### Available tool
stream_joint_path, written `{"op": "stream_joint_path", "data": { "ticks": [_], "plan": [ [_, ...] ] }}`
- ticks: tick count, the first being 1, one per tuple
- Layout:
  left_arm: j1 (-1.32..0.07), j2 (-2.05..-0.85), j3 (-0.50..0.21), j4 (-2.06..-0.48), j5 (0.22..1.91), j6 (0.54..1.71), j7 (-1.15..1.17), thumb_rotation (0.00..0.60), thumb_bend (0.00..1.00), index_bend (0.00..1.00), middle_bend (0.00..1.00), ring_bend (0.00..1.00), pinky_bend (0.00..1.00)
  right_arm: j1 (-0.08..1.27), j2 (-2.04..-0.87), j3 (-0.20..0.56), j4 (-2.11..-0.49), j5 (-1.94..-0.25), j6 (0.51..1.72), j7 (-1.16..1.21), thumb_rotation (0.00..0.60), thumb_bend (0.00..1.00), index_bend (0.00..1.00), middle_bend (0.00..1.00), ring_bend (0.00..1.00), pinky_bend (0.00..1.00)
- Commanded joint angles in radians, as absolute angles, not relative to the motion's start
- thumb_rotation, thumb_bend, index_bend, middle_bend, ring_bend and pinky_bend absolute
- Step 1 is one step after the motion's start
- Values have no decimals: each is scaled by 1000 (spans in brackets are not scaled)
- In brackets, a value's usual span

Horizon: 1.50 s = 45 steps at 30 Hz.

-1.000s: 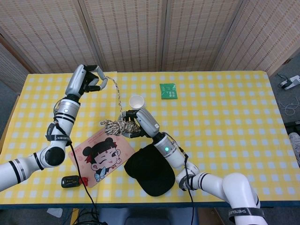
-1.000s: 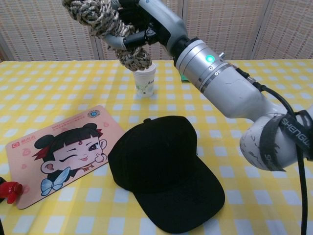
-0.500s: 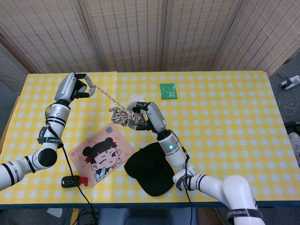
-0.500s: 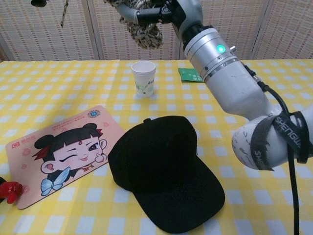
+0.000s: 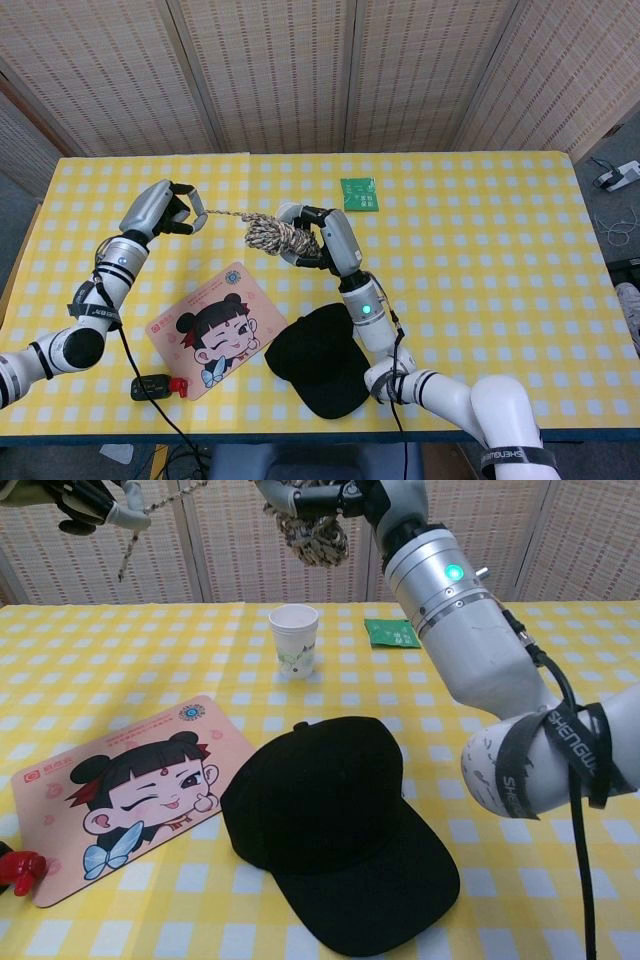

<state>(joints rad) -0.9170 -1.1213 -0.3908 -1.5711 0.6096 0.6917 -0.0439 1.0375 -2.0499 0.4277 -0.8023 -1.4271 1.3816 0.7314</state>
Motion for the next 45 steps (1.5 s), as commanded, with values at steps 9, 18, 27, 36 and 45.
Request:
{"op": "stream_joint_path", "data": {
  "ticks": [9,18,27,36,45],
  "plan": [
    [-897,-1035,-331,-1582,715,549,-87,600,408,266,561,460,611,1016,-1994,422,-843,-1425,1378,661,600,594,916,716,604,657],
    [-871,-1049,-267,-1552,759,684,-9,600,401,229,347,219,349,950,-1903,380,-925,-1439,1385,593,600,605,916,716,604,657],
    [-787,-1057,-218,-1545,825,867,54,600,393,235,327,219,345,846,-1756,319,-1065,-1460,1398,534,600,619,916,716,604,657],
    [-690,-1096,-181,-1498,904,1027,90,600,380,255,327,219,325,770,-1633,248,-1164,-1504,1399,466,600,626,916,716,604,656],
    [-598,-1145,-150,-1437,989,1179,144,600,377,268,327,219,312,720,-1585,218,-1195,-1524,1414,459,600,646,916,716,604,656]
  ]
}}
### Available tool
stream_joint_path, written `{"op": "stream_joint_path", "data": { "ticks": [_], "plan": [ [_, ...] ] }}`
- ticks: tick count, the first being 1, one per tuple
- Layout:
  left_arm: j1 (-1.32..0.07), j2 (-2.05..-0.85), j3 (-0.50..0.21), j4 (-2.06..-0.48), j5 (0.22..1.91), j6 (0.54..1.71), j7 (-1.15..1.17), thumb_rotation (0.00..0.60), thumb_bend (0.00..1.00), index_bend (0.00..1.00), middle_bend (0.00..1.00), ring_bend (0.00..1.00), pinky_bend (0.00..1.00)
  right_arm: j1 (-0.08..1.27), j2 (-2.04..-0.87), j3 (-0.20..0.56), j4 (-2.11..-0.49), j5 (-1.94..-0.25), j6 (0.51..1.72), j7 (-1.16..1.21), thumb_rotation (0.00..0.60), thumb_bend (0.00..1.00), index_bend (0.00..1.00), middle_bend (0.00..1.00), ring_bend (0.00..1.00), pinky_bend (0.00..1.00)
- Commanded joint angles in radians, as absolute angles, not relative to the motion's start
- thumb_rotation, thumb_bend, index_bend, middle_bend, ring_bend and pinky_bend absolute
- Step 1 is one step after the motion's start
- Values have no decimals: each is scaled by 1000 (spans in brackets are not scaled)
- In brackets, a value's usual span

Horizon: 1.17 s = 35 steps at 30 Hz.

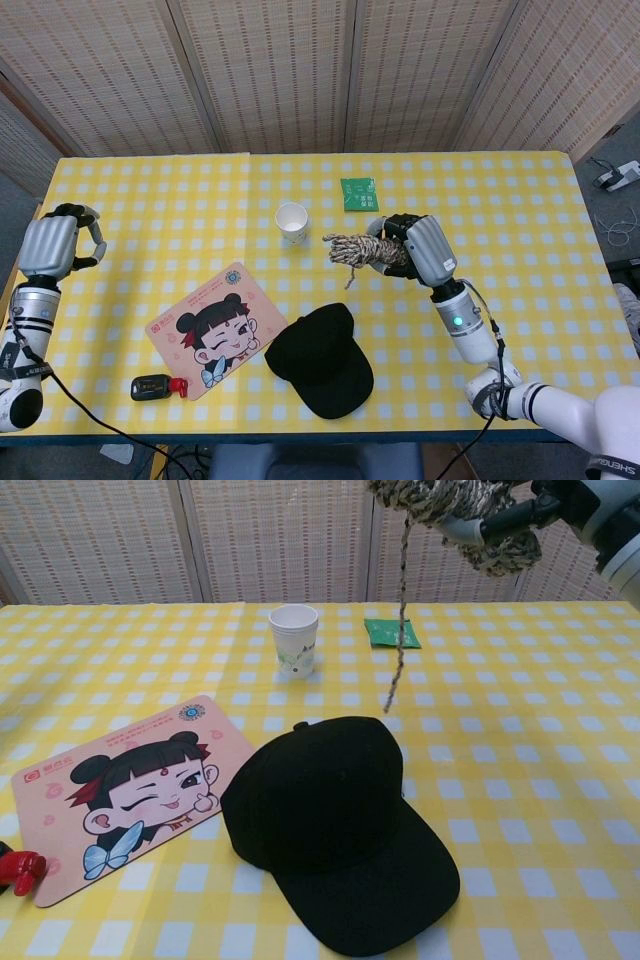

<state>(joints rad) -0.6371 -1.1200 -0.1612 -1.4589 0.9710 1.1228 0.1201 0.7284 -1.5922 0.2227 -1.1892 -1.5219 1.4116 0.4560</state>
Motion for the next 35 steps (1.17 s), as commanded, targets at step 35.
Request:
{"op": "stream_joint_path", "data": {
  "ticks": [35],
  "plan": [
    [-160,-1172,23,-1594,1302,1614,169,600,363,294,320,219,263,636,-1518,221,-1262,-1537,1440,469,600,651,916,716,605,657]
  ]
}}
